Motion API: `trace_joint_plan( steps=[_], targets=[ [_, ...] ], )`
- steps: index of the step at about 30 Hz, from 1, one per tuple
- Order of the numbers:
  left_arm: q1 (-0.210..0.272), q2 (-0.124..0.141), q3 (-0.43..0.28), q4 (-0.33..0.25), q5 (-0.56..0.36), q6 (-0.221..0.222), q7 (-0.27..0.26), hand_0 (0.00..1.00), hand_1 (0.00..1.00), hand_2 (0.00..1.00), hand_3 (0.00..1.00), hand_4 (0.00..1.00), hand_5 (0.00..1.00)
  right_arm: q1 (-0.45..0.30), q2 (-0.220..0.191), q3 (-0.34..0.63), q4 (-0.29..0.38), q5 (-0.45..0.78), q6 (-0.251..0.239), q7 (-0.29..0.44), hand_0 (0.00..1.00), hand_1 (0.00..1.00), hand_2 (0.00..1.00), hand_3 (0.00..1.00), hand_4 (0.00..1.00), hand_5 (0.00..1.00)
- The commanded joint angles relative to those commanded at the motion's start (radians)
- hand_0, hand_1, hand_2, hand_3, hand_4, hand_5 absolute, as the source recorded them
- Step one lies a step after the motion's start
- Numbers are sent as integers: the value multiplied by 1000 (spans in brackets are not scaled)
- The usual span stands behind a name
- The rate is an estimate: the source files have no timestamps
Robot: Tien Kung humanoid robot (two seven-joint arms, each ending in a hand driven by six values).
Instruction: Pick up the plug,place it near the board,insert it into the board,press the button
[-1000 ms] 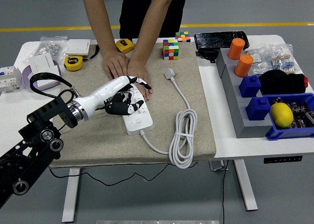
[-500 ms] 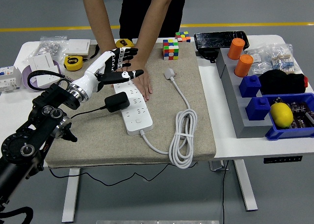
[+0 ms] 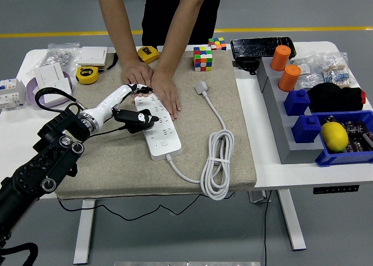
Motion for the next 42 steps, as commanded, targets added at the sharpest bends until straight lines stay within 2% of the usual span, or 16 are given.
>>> trace_joint_plan(
  steps=[3,10,11,16,17,22,23,28,29,34,35,40,42],
  targets=[
    [1,2,2,9,71,13,-10,951,927,834,794,998,275,-1,0,0,0,0,0,0,976,936,866,840,998,949],
    [9,3,2,19,175,43,-19,933,921,828,789,998,273,-5,-1,2,0,0,0,0,976,936,865,841,998,949],
    [10,4,3,21,190,47,-20,904,890,802,773,998,265,-5,-1,2,0,0,0,1,976,935,865,841,998,949],
    [19,5,12,23,219,60,-22,904,890,802,773,998,265,-7,0,3,0,-1,-1,1,976,935,865,841,998,949],
    [20,5,14,23,225,64,-23,727,707,653,660,998,265,-8,0,3,0,-1,-1,0,976,934,865,840,998,949],
    [23,4,22,27,241,83,-25,727,707,653,660,998,265,-8,0,3,0,-1,-1,1,976,934,865,840,998,949],
    [23,4,23,26,241,86,-24,482,449,451,513,928,244,-7,0,2,0,-1,-1,1,976,934,866,841,998,950],
    [19,4,27,28,244,107,-27,482,449,451,513,928,244,-4,0,2,0,2,-2,1,976,934,866,841,998,950],
    [19,4,27,28,244,110,-28,388,319,394,492,743,229,-4,0,2,0,3,-2,1,976,934,866,841,998,950],
    [19,4,29,29,246,115,-30,388,319,394,492,743,229,-4,0,3,0,3,-3,1,976,934,866,841,998,950],
    [19,4,29,29,249,114,-29,362,271,355,478,694,214,-4,0,3,0,3,-3,1,976,934,866,840,998,949],
    [19,5,28,31,263,104,-22,362,271,355,478,694,214,-3,0,4,0,2,-3,2,976,934,866,840,998,949],
    [21,6,28,29,265,101,-21,358,253,339,458,665,208,-3,0,5,0,2,-3,2,976,934,866,842,998,949]
  ],
)
